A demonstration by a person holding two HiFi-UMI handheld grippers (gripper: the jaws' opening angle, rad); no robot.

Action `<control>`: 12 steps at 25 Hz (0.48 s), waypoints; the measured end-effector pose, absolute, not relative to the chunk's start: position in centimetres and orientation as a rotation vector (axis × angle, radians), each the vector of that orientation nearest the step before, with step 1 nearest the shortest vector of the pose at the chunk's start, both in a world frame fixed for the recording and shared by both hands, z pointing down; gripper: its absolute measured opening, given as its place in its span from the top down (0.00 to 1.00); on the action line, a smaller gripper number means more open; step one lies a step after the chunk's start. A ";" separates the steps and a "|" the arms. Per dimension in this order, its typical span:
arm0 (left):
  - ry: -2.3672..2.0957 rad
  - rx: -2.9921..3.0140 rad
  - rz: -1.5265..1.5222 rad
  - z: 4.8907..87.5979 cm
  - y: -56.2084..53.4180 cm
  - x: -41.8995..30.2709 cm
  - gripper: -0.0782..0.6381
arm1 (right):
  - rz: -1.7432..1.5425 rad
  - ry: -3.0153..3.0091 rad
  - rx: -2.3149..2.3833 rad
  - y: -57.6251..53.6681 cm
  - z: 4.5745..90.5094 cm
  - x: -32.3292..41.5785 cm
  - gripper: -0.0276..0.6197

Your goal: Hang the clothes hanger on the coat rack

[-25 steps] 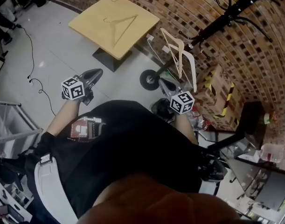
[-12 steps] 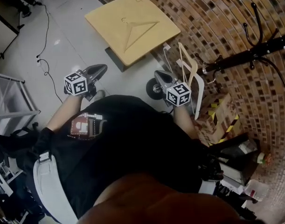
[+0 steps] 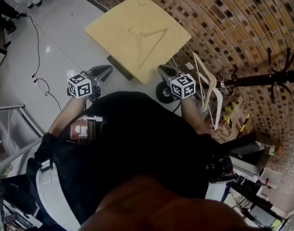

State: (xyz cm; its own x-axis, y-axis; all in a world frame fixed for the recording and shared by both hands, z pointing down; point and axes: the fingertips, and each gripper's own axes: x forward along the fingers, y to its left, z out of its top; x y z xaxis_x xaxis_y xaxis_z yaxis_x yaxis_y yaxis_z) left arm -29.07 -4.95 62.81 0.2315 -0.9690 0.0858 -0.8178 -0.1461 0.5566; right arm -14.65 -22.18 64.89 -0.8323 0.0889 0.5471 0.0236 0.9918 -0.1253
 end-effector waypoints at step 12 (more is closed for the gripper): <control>-1.623 1.962 -0.418 64.3 -6.6 -38.3 0.89 | -0.220 -2.235 -0.153 -29.8 70.5 -25.1 0.80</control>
State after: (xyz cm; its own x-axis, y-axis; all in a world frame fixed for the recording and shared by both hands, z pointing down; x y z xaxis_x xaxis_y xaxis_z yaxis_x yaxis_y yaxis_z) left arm -38.32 -6.56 64.33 0.2207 -0.9695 0.1069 -0.7971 -0.1161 0.5927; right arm -25.12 -29.78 70.52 -0.6215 0.0338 0.7826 0.1855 0.9770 0.1051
